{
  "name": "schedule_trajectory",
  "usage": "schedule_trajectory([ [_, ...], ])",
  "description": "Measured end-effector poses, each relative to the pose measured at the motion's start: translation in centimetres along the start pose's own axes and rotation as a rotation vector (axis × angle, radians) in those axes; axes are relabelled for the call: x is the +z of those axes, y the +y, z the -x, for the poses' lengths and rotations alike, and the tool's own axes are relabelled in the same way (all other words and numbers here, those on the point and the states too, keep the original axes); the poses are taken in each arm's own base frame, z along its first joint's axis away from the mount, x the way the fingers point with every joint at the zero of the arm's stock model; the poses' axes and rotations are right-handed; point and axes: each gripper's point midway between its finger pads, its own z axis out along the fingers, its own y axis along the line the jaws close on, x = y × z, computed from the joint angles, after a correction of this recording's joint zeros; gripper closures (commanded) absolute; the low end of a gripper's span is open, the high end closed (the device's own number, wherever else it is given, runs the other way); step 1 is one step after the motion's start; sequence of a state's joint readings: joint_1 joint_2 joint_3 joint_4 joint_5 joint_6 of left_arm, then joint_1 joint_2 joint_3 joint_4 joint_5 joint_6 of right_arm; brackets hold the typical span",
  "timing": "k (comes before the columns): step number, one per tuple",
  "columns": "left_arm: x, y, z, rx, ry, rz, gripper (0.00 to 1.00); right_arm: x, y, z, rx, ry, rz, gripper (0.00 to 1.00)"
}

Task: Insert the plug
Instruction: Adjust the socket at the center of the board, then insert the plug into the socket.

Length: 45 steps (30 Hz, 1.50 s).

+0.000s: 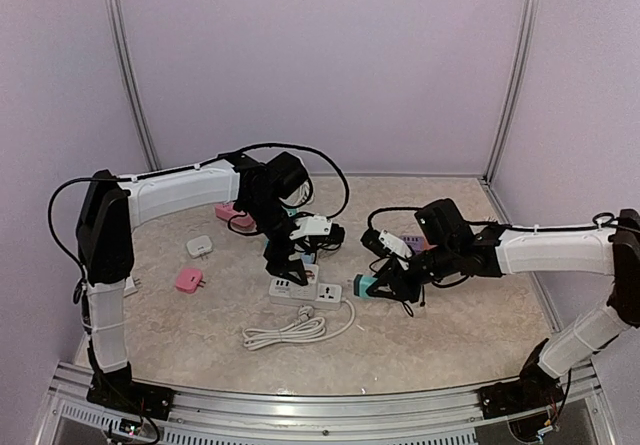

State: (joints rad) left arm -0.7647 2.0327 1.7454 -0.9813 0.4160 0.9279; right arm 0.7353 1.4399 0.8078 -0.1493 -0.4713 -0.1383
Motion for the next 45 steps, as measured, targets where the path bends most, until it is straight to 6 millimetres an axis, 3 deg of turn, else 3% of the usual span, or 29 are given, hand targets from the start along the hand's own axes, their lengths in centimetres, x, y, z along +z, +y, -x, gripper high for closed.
schedule_trajectory([
  [6, 0.7, 0.0, -1.1, -0.006, 0.007, -0.016, 0.18, 1.4, 0.0, -1.0, 0.021, 0.034, 0.055, 1.00],
  [17, 2.0, -0.5, -1.9, 0.000, 0.013, -0.035, 0.34, 2.0, 0.1, 0.0, -0.011, -0.005, 0.088, 1.00],
  [27, 2.5, -0.8, -2.2, 0.112, 0.001, 0.034, 0.51, 2.5, -0.1, 1.0, -0.020, -0.063, 0.093, 1.00],
  [35, 2.5, -2.3, -2.3, 0.263, -0.006, 0.110, 0.58, 3.6, 0.8, -0.9, -0.028, -0.056, 0.064, 1.00],
  [39, 2.6, -2.6, -2.2, 0.295, -0.012, 0.130, 0.58, 4.3, 2.2, -1.3, -0.051, -0.053, 0.061, 1.00],
  [45, 2.6, -2.9, -2.0, 0.306, -0.024, 0.117, 0.58, 4.7, 2.5, -1.3, -0.062, -0.075, 0.021, 1.00],
])
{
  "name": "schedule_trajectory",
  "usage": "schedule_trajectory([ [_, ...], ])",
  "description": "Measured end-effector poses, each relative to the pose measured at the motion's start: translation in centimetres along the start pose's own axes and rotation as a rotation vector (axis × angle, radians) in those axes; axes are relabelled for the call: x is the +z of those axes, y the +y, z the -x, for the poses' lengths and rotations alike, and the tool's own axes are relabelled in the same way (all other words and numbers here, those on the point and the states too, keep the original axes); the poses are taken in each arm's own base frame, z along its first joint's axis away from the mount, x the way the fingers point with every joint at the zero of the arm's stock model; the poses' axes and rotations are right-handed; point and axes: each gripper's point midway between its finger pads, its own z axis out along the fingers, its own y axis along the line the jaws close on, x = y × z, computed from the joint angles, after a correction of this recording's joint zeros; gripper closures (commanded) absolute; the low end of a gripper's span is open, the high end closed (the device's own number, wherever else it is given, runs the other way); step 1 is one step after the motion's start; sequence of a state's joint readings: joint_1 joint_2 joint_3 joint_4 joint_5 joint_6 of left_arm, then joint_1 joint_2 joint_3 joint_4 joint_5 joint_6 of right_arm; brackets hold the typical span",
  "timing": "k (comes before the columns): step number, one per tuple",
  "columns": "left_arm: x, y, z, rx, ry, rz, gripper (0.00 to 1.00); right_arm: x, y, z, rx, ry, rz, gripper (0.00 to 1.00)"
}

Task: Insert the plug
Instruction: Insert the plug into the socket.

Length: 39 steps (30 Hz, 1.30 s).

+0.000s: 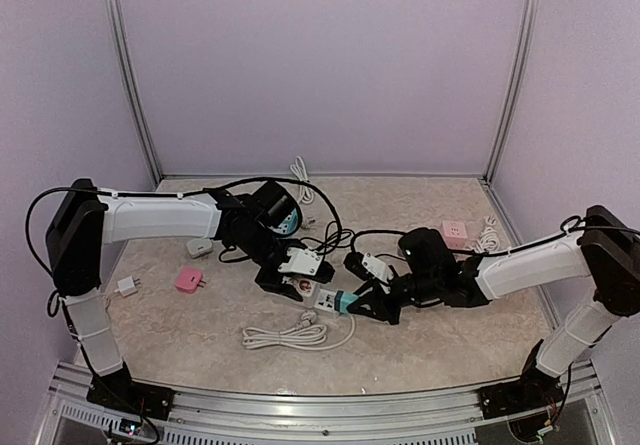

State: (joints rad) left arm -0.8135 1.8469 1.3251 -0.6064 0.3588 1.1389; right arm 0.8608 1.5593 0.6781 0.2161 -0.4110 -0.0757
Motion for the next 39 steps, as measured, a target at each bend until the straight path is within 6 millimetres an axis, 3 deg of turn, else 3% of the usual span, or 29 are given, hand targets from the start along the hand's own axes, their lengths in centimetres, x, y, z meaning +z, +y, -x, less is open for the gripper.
schedule_trajectory([
  [9, 0.2, -0.1, 0.2, 0.041, -0.037, -0.074, 0.59, 0.4, -1.0, 1.2, -0.059, -0.038, -0.051, 1.00],
  [16, 0.2, -0.1, 0.2, 0.086, -0.071, -0.105, 0.59, 1.5, -1.3, 0.0, -0.072, -0.014, -0.046, 1.00],
  [24, 0.2, -0.1, 0.2, 0.097, -0.093, -0.114, 0.59, 2.8, -1.7, 0.4, -0.122, -0.015, -0.047, 1.00],
  [39, 0.3, -0.1, 0.3, 0.081, -0.106, -0.120, 0.62, 3.0, -1.6, 0.5, -0.148, -0.018, -0.057, 1.00],
])
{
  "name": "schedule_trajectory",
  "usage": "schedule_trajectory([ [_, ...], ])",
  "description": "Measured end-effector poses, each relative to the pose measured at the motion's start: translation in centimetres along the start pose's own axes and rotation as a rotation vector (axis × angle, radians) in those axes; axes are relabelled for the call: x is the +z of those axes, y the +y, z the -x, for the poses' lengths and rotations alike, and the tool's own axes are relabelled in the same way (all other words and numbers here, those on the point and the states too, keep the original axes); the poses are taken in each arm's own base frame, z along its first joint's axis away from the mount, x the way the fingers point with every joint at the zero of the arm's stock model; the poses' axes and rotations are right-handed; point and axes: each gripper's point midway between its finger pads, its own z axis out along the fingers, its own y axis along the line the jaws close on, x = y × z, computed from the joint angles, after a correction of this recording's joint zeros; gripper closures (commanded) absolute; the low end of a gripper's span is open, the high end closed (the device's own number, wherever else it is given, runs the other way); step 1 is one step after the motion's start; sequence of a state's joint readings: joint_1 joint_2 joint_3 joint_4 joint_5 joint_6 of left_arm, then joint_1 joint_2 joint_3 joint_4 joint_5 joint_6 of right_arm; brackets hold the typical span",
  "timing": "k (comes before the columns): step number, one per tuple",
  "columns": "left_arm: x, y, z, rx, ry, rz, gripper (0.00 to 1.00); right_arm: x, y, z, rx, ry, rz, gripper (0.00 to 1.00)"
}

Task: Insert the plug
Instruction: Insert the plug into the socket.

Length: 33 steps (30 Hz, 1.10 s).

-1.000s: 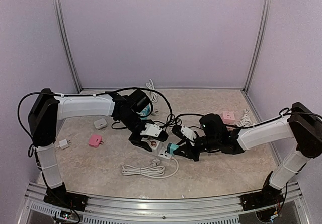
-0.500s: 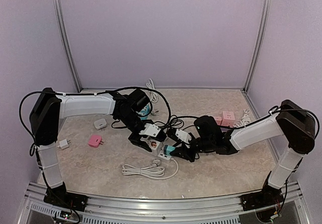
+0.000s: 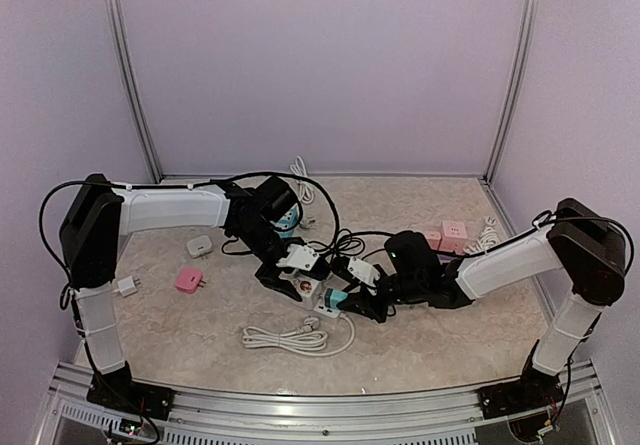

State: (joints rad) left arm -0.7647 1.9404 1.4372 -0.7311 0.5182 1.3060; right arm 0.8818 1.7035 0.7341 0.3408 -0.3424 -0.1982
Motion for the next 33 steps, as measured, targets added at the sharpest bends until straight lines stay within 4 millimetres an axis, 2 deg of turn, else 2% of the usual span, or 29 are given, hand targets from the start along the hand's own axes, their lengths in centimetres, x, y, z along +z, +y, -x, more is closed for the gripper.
schedule_trajectory([
  [21, 0.09, 0.11, 0.02, -0.026, 0.000, -0.007, 0.61, -0.36, -0.07, 0.44, -0.003, -0.041, -0.015, 1.00],
  [33, 0.14, 0.05, 0.04, -0.025, -0.005, -0.008, 0.61, 0.12, 0.81, 0.02, 0.002, -0.023, 0.005, 1.00],
])
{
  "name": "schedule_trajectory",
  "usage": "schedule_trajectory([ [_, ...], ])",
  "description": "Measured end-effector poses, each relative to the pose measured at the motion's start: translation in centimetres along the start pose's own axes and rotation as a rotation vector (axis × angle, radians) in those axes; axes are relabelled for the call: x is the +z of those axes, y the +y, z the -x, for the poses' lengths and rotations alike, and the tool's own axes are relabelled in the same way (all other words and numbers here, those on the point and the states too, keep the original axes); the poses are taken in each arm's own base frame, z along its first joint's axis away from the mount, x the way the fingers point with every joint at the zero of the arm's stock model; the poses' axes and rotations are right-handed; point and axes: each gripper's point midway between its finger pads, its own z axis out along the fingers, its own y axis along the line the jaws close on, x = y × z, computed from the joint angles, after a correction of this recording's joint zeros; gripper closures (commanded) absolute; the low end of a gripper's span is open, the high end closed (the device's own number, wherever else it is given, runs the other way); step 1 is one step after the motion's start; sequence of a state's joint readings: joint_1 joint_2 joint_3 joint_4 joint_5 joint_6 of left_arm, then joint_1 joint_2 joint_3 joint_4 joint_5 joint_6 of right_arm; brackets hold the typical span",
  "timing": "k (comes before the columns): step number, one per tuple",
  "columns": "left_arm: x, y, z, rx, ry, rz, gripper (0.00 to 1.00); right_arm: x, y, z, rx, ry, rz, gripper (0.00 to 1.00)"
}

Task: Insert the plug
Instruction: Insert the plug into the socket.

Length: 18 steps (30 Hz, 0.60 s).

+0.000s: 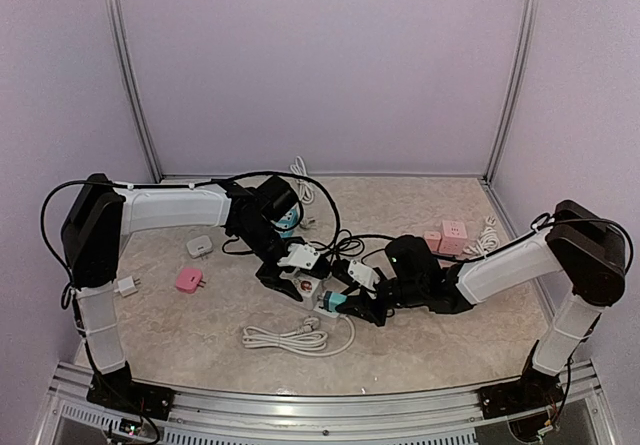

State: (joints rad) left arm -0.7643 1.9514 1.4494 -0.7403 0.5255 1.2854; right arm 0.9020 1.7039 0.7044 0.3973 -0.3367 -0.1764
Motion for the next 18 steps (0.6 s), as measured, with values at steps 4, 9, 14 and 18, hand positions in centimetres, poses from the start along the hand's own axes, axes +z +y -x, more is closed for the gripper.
schedule_trajectory([
  [4, 0.01, 0.00, -0.01, 0.002, 0.000, 0.000, 0.61, 0.00, -0.05, 0.01, 0.009, 0.000, -0.003, 1.00],
  [9, 0.01, 0.02, -0.02, 0.002, -0.002, 0.001, 0.61, 0.01, -0.14, 0.00, 0.015, 0.001, -0.010, 1.00],
  [14, -0.02, 0.02, -0.01, 0.000, -0.007, 0.000, 0.61, 0.01, -0.20, 0.04, 0.029, -0.001, -0.013, 1.00],
  [18, -0.03, 0.02, -0.03, 0.000, -0.009, 0.000, 0.61, 0.00, -0.21, 0.07, 0.039, -0.002, -0.014, 1.00],
])
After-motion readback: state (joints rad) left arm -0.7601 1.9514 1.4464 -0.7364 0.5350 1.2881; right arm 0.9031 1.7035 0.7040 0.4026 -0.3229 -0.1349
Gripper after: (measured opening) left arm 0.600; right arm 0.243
